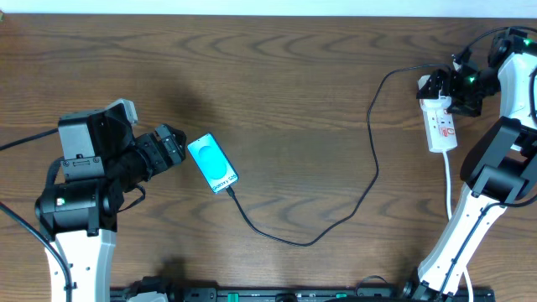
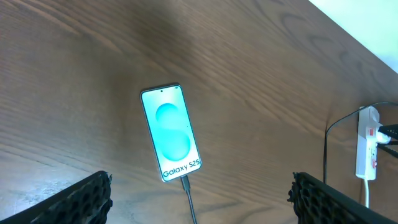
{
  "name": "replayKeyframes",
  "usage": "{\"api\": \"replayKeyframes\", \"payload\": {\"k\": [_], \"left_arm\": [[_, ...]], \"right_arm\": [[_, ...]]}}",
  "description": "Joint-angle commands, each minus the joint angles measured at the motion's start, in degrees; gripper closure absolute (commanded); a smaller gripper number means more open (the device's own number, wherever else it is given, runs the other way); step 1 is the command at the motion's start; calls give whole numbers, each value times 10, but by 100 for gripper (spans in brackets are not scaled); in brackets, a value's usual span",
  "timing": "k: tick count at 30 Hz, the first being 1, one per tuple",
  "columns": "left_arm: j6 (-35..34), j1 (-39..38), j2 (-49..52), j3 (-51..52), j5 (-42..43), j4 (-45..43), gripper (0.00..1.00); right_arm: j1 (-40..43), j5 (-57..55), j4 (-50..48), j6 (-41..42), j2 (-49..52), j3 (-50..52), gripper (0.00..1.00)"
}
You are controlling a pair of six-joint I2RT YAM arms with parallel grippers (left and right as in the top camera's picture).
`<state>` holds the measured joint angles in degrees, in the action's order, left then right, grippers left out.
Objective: Plug charger to phone and switch on socket
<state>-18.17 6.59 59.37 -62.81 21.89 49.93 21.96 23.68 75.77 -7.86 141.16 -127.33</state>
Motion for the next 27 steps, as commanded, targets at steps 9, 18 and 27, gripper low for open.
{"api": "replayKeyframes", "payload": {"k": [9, 18, 27], "left_arm": [[3, 1, 1, -3, -8, 2, 7], [3, 1, 1, -3, -8, 5, 7], [3, 1, 1, -3, -8, 6, 7]], "right_arm": [[-8, 20, -5, 10, 25, 16, 1], [-32, 20, -6, 14, 25, 16, 1], [-41, 20, -6, 23, 25, 17, 1]]}}
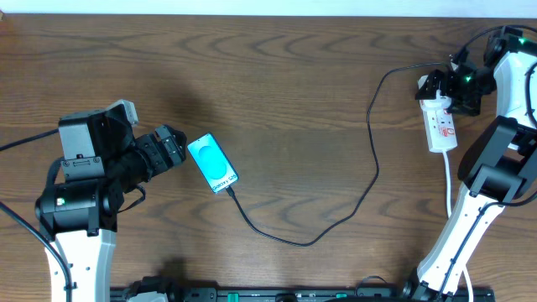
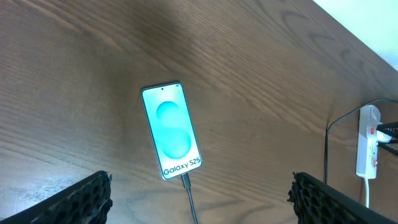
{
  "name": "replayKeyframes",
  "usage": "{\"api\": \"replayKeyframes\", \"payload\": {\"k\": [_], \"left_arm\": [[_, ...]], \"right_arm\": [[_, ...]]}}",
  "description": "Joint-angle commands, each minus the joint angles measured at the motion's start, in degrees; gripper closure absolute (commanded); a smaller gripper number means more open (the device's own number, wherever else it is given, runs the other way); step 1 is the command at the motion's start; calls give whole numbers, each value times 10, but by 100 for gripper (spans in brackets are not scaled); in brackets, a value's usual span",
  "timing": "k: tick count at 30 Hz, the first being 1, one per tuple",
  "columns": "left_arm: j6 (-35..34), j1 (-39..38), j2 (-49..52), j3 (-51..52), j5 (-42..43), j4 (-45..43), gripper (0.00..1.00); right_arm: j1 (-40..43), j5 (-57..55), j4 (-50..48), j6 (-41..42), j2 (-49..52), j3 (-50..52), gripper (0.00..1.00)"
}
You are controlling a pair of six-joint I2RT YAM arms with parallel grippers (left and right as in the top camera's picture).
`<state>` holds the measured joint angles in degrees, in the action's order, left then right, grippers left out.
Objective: Plug charger to phone and switch on socket
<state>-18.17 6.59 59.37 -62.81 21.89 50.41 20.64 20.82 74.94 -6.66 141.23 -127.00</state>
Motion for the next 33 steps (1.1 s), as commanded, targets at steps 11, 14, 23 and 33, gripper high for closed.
{"api": "replayKeyframes", "payload": {"k": [11, 14, 23, 33], "left_arm": [[3, 1, 1, -3, -8, 2, 7], [3, 1, 1, -3, -8, 2, 7], [3, 1, 1, -3, -7, 4, 7], [3, 1, 1, -3, -8, 4, 7]], "right_arm": [[-29, 88, -34, 19, 25, 71, 1], [-35, 89, -34, 20, 25, 72, 1], [-40, 86, -27, 34, 25, 71, 1], [-36, 47, 19, 43, 25, 28, 1]]}}
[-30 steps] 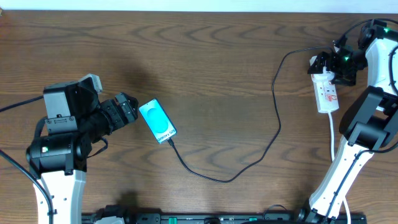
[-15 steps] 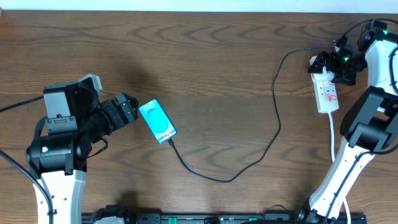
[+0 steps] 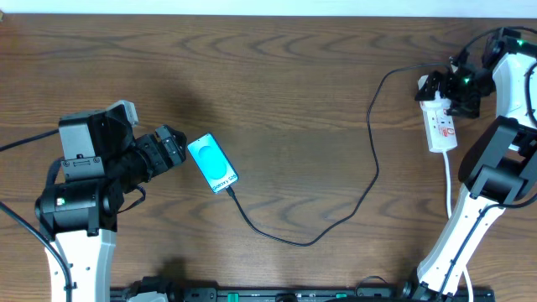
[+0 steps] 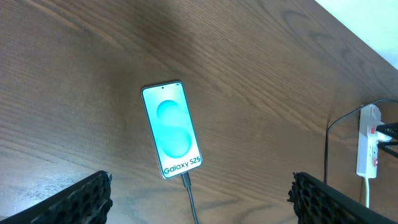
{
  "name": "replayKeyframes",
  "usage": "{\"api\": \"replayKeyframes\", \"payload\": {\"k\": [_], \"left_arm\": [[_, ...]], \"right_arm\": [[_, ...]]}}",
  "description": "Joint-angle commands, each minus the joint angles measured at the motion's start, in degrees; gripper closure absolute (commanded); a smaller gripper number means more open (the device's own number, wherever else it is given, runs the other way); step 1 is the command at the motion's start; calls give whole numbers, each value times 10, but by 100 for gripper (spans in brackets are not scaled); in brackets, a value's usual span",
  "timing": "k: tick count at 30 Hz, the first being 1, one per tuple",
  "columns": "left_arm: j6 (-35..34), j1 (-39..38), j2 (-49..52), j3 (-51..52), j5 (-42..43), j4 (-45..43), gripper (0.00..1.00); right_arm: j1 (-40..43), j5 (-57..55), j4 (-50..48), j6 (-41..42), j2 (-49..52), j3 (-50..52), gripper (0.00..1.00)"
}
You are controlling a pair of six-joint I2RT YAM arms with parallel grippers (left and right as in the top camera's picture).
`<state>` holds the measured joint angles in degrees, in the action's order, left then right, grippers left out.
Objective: Plug charger to phone and switch on socket
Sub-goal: 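Push the orange switch further down with the right gripper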
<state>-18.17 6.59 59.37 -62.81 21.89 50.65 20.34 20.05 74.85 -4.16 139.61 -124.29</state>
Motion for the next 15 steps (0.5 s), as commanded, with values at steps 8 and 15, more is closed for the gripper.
{"api": "replayKeyframes", "payload": {"k": [8, 15], "left_arm": [[3, 1, 1, -3, -8, 5, 7], [3, 1, 1, -3, -8, 5, 7]], "right_arm": [[-32, 60, 20, 15, 41, -5, 1], [-29, 40, 21, 15, 41, -6, 1]]}}
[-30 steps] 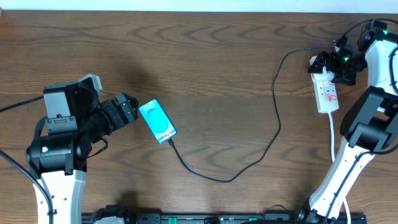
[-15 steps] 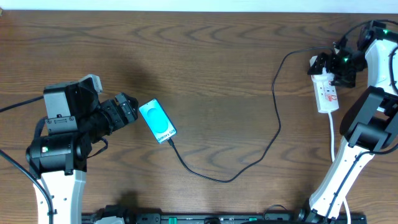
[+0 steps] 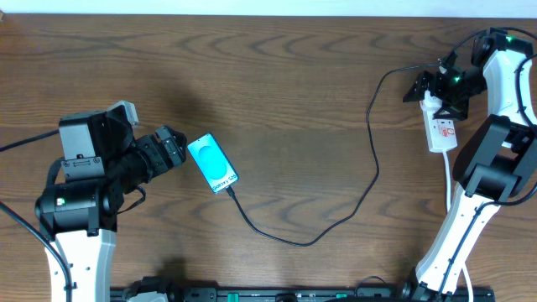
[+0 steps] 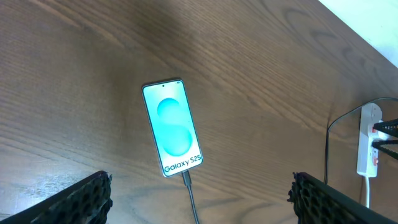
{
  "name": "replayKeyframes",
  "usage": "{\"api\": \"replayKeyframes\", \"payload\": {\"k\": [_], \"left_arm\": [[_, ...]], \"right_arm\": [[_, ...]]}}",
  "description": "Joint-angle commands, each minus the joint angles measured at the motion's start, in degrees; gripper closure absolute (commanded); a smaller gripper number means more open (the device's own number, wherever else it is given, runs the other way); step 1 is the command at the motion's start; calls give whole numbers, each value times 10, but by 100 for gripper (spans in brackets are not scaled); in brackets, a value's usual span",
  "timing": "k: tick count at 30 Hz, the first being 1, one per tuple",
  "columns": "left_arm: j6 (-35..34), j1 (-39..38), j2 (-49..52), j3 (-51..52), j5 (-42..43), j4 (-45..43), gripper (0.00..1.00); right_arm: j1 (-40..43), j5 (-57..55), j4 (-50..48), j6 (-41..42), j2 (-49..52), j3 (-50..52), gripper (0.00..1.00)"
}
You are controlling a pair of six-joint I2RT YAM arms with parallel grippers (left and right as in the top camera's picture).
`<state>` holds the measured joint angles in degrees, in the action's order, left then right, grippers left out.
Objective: Plug charger to phone and switch on socket
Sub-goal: 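Push the orange switch further down with the right gripper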
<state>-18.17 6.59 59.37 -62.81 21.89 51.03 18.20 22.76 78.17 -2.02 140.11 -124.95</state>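
Observation:
The phone (image 3: 212, 164) (image 4: 173, 137) lies face up with its turquoise screen lit. A black charger cable (image 3: 369, 159) (image 4: 189, 196) is plugged into its lower end and curves off to the white socket strip (image 3: 441, 127) (image 4: 365, 149) at the far right. My left gripper (image 3: 174, 148) (image 4: 200, 211) hovers open just left of the phone, holding nothing; its fingers (image 4: 78, 199) frame the bottom of the wrist view. My right gripper (image 3: 422, 91) sits at the strip's upper end by the plug, its two fingers apart.
The brown wooden table (image 3: 285, 92) carries only the phone, cable and strip. The strip's white lead (image 3: 447, 180) runs down toward the right arm's base. A pale wall edge (image 4: 373, 25) borders the table's far side.
My right gripper has moved left and slightly up along the strip's top end, reaching past the plug. The left gripper, phone and cable stay where they were.
Throughout, the phone lay lit with the cable plugged in and my left gripper hung open beside it. My right gripper stayed over the strip's upper end with small shifts, and now lies further left by the plug.

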Motion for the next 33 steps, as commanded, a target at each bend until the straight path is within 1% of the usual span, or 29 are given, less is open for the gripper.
{"api": "replayKeyframes", "payload": {"k": [1, 11, 14, 29, 33], "left_arm": [[3, 1, 1, -3, -8, 2, 7], [5, 1, 1, -3, -8, 10, 7], [6, 1, 1, -3, -11, 12, 7], [5, 1, 1, -3, -16, 15, 7], [5, 1, 1, -3, -16, 15, 7]], "right_arm": [[-6, 13, -12, -6, 36, 0, 1], [21, 11, -5, -6, 36, -44, 1], [29, -12, -5, -1, 36, -64, 1], [28, -16, -3, -3, 36, -67, 1], [25, -12, -2, 7, 36, -67, 1]]}}
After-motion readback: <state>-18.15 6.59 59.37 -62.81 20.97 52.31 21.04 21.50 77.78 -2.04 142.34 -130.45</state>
